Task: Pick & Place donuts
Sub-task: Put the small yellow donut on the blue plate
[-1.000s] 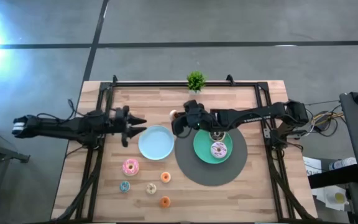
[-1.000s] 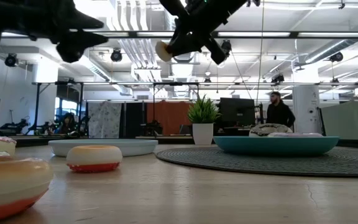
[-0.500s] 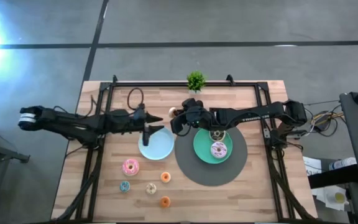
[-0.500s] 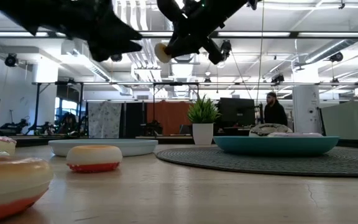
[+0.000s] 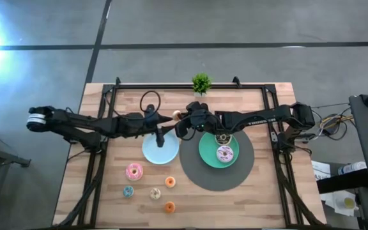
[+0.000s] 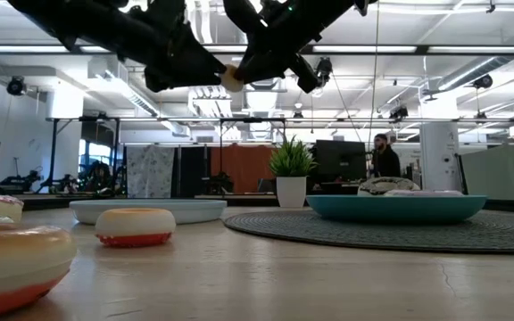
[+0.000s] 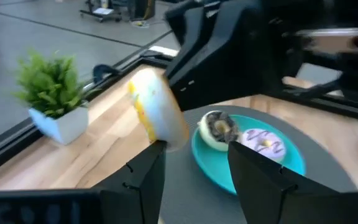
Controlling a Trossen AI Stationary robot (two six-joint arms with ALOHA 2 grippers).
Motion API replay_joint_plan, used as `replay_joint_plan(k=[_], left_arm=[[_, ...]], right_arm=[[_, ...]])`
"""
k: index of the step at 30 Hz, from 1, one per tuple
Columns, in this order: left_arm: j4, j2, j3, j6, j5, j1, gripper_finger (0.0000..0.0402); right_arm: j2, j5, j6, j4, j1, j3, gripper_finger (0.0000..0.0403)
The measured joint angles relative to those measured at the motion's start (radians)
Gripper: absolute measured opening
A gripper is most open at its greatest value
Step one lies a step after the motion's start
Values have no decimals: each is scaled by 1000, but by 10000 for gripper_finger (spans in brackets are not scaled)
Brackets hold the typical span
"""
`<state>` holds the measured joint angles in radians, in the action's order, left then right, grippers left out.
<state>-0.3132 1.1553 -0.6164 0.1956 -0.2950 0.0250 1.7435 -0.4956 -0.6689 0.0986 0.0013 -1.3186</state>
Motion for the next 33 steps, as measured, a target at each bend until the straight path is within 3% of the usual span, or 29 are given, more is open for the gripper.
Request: replay_joint_plan(k=[6, 33], left_arm=[[-1, -1, 0, 16, -66, 4, 153], [-27, 1, 1, 109, -40, 26, 153]], right_arm=[[0, -2, 1, 12, 1, 0, 18], [11, 22, -23, -37, 6, 0, 18]])
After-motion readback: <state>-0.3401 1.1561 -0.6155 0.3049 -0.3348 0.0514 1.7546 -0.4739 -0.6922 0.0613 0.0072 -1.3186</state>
